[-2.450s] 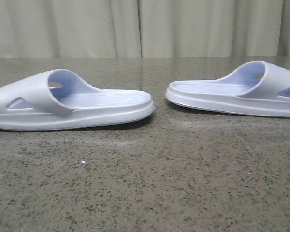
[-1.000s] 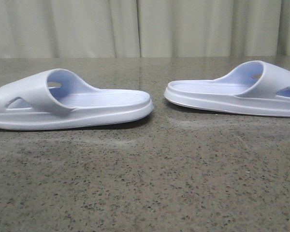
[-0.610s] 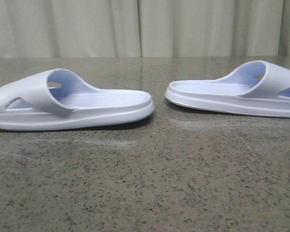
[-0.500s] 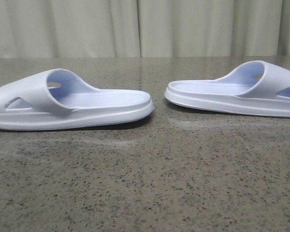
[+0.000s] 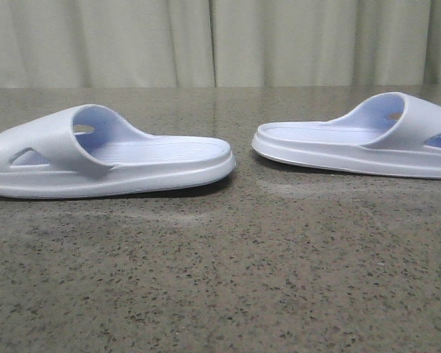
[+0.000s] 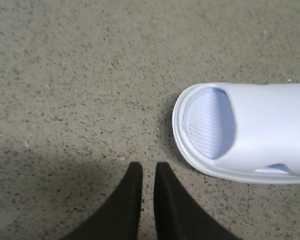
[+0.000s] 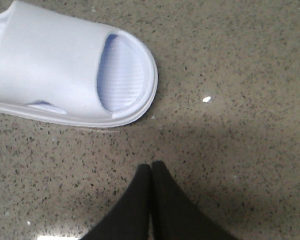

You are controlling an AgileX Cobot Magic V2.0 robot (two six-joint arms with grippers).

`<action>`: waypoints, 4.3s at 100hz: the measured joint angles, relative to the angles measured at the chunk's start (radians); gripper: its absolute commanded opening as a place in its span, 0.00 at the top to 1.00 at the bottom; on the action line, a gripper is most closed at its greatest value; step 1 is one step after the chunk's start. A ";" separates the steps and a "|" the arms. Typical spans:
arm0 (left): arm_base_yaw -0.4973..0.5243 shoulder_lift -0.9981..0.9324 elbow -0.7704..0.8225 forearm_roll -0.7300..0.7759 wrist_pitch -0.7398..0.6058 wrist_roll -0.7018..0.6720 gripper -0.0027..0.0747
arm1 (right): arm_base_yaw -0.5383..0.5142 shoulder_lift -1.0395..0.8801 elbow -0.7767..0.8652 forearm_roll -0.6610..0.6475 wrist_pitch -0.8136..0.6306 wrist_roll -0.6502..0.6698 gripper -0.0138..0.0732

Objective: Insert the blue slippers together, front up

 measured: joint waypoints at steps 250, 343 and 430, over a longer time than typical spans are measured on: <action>0.061 0.327 -0.092 -0.599 0.003 0.597 0.67 | -0.404 0.700 -0.094 0.977 0.162 -0.747 0.96; 0.357 0.515 -0.095 -0.797 0.383 0.782 0.64 | -0.404 0.664 -0.098 1.019 0.212 -0.756 0.96; 0.252 0.701 -0.104 -0.903 0.381 0.919 0.73 | -0.404 0.664 -0.098 1.023 0.215 -0.758 0.96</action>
